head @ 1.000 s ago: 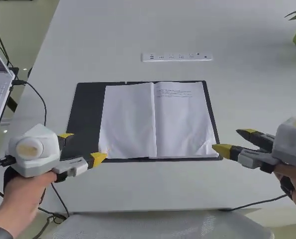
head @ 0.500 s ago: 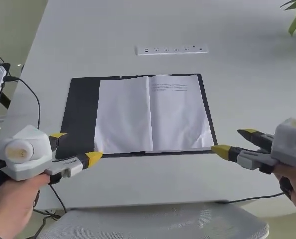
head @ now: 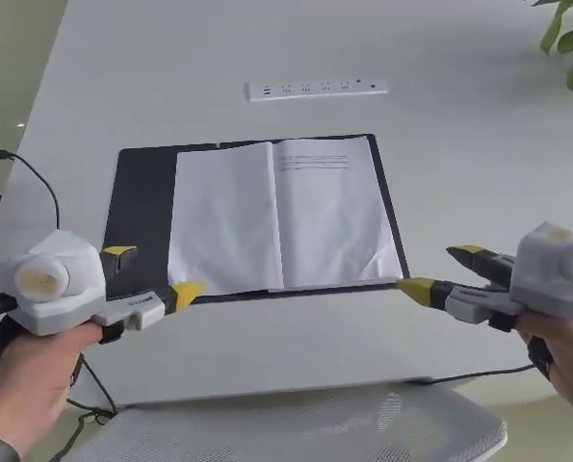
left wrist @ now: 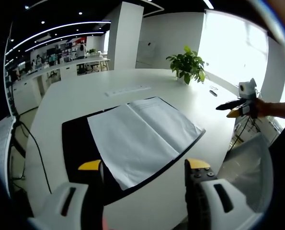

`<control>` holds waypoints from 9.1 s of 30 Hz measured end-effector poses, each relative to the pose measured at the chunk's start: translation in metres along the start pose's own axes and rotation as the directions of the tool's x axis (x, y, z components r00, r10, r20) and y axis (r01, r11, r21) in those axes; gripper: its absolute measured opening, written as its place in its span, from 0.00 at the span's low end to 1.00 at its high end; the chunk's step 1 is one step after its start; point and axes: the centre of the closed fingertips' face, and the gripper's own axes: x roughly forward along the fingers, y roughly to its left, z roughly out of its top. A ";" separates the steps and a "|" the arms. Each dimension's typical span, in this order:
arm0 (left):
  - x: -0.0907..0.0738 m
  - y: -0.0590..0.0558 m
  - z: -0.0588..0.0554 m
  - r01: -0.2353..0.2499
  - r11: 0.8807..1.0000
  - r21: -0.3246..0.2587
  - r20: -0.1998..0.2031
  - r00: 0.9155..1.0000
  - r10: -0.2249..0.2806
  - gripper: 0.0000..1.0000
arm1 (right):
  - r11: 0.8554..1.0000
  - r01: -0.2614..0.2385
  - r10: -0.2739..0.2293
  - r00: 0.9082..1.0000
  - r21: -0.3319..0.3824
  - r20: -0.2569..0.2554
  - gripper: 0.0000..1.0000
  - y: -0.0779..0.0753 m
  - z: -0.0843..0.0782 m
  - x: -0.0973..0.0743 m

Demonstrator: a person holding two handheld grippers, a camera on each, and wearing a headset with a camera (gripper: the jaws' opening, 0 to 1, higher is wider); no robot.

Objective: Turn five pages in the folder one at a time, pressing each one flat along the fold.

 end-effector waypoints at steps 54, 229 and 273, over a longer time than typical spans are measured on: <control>0.171 -0.168 0.059 0.343 0.920 0.190 -0.081 0.939 -0.334 0.60 | 0.997 0.001 -0.005 0.999 0.074 0.049 0.65 -0.022 -0.012 -0.014; 0.097 -0.063 0.044 0.125 0.978 0.170 -0.040 0.992 -0.120 0.68 | 0.911 -0.351 0.300 0.925 0.216 0.235 0.00 0.048 0.101 0.089; -0.007 0.009 0.003 -0.059 0.998 0.024 0.043 0.997 0.058 0.67 | 0.842 -0.534 0.528 0.844 0.071 0.096 0.00 0.184 0.113 0.176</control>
